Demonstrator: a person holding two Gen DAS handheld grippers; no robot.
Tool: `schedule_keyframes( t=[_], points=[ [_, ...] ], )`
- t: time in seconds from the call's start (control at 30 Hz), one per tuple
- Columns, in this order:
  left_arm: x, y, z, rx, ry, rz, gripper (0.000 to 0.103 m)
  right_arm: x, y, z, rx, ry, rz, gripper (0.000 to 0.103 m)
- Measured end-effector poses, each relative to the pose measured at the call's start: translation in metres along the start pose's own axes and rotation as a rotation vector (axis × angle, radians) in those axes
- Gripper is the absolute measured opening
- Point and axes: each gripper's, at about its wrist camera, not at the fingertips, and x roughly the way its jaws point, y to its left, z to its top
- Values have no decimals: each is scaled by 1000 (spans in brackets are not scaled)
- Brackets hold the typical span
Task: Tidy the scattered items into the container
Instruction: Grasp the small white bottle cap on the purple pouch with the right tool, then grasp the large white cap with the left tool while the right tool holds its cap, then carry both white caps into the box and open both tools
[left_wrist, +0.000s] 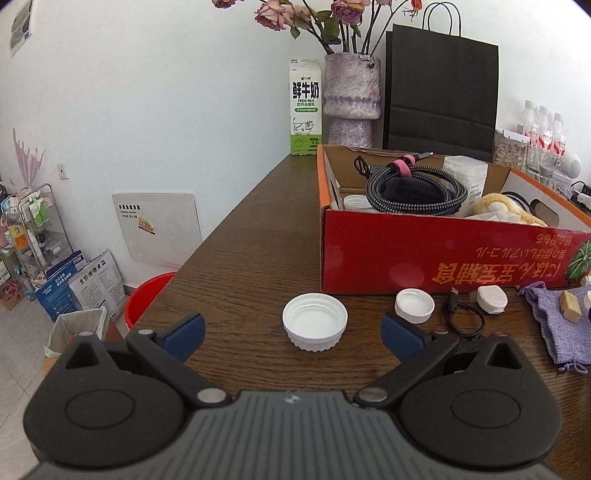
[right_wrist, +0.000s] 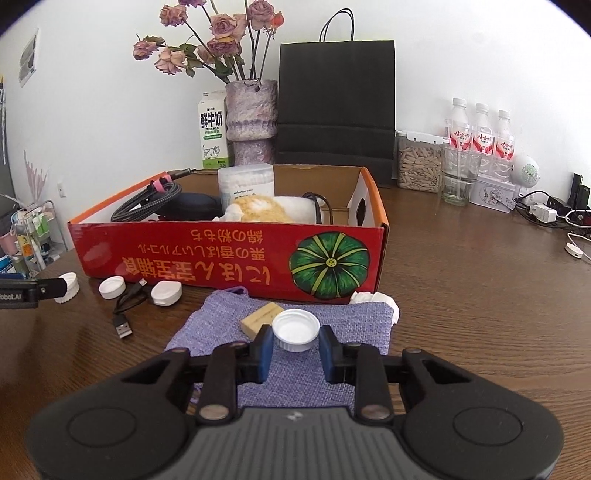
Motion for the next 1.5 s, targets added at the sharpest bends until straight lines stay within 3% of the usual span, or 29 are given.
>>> schedule_keyframes(
  t=[0.53,0.73,0.93,1.23,1.5],
  points=[
    [13,-2,3,-5,54,6,99,-2,1,0,-5,-8,-2,25],
    [17,0,2,-22,79,-21,80,-2,2,0,-11,-5,0,25],
    [13,-1,2,-24,55,-31,41,-2,2,0,-10,-5,1,25],
    [11,2,2,-47,49,-43,41,-4,4,-2,-12,-7,12,25],
    [-3,10,-2,-115,-17,-59,41,-6,3,-3,-1,-21,10,25]
  ],
)
